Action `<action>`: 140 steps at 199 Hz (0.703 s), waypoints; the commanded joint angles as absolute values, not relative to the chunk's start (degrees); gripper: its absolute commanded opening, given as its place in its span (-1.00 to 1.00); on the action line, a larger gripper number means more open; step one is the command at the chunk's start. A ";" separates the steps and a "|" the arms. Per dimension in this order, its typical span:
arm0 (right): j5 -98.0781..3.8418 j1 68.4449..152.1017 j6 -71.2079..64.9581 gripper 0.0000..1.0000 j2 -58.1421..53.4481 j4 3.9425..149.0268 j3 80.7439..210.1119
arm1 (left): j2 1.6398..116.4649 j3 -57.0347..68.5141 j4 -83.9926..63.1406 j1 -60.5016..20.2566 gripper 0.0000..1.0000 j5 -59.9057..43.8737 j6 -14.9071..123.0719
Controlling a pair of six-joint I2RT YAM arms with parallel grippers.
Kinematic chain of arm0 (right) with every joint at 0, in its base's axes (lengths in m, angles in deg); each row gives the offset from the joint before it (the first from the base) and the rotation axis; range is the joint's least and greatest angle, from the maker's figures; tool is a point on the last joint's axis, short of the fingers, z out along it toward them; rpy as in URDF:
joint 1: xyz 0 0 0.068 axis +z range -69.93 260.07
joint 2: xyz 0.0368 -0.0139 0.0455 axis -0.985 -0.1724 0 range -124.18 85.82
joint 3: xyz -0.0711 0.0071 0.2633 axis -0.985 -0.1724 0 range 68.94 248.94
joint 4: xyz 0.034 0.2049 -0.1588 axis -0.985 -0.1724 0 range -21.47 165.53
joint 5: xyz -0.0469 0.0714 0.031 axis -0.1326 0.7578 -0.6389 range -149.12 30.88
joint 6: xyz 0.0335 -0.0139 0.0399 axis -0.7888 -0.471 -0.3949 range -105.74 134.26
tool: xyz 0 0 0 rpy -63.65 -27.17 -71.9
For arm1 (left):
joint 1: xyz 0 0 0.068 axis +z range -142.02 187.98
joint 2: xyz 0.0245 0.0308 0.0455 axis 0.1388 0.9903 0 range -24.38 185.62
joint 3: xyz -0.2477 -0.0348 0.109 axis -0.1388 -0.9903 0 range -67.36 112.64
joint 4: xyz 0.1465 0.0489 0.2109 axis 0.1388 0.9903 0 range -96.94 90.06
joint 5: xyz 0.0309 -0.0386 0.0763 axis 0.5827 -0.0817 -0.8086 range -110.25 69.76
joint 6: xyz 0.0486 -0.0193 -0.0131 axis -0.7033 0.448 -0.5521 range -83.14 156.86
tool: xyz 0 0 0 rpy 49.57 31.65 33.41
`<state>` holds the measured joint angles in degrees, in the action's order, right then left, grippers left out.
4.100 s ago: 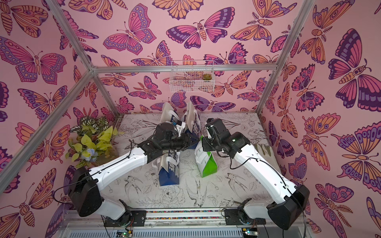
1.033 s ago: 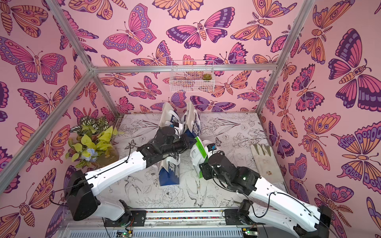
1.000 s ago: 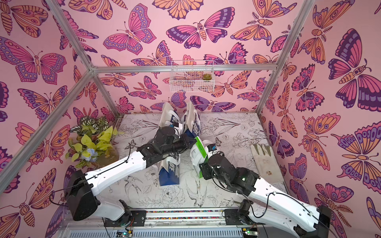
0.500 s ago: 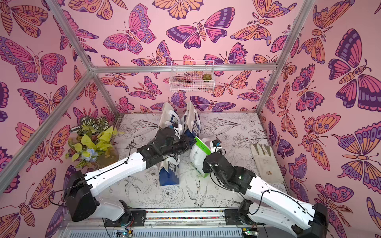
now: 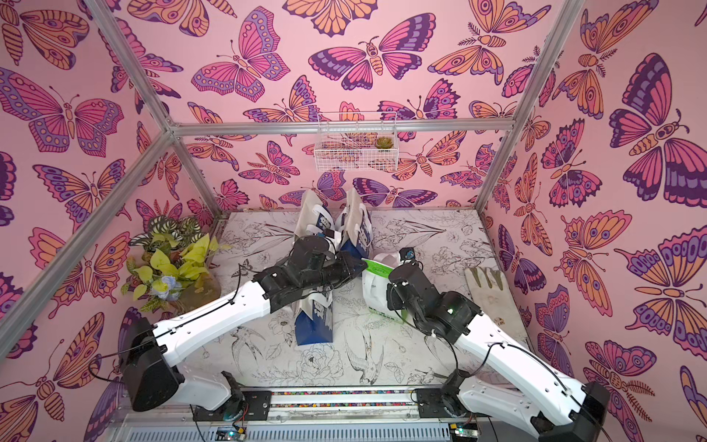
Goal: Open the takeout bag
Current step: Open the takeout bag at the center of the board.
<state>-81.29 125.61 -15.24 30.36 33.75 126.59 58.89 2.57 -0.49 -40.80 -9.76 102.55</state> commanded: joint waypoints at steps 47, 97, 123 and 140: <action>-91.48 130.43 1.27 0.26 30.94 24.44 138.99 | 59.07 4.08 -1.13 -41.06 -1.00 -9.39 107.75; -98.77 138.69 2.03 0.74 18.93 27.76 143.59 | 58.68 3.81 -1.16 -41.64 -1.00 -9.80 107.71; -101.23 138.95 -1.88 0.71 18.01 29.67 142.24 | 58.44 3.56 -1.14 -41.77 -1.00 -9.61 107.34; -101.52 139.03 -4.77 0.66 17.75 27.48 142.94 | 58.49 3.74 -0.50 -41.71 -1.00 -10.16 106.93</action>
